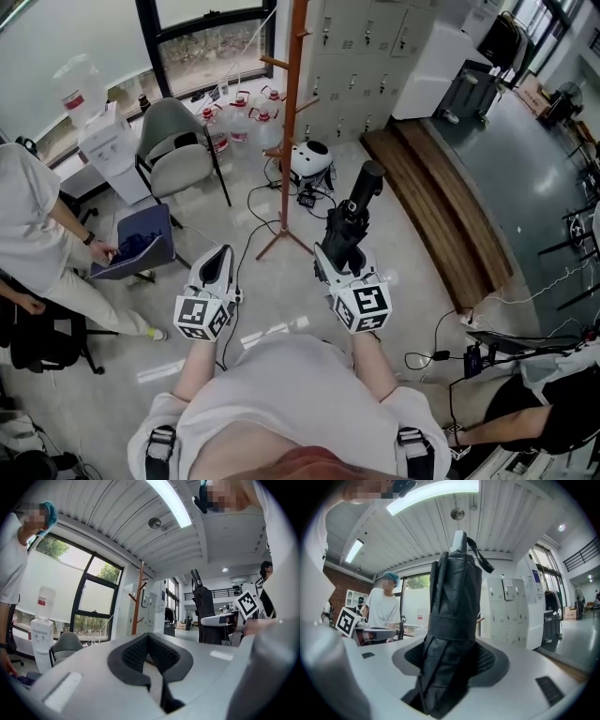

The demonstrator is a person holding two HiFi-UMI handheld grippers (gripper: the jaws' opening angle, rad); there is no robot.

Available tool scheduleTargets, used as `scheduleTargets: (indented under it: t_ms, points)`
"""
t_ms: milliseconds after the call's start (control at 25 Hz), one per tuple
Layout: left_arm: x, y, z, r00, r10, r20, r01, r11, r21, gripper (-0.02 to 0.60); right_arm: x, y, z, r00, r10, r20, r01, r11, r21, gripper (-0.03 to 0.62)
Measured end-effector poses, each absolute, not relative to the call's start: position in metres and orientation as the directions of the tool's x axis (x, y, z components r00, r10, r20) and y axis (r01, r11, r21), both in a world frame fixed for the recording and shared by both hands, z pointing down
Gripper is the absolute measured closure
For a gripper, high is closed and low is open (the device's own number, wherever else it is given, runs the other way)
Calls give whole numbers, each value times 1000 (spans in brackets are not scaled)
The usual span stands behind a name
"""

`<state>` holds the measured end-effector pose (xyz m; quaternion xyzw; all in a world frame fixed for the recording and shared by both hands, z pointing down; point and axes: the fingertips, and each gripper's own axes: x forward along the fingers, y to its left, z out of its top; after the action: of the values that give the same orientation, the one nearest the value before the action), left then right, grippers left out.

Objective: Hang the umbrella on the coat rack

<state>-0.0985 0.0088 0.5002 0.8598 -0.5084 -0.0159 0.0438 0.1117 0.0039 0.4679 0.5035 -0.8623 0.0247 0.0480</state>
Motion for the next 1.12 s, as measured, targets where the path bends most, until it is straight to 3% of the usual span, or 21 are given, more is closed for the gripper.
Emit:
scheduleTargets:
  t_ms: [600,1120]
  points:
    - [-141,1,514,516,-855,38,-854,-511,101,572,65,-3,466,-475,-874,101,-877,479,23,349]
    - [-162,-56,526,466,-883,56,-881,-457,118,572,46,-69,471,-507,-854,115,-856,515,50,349]
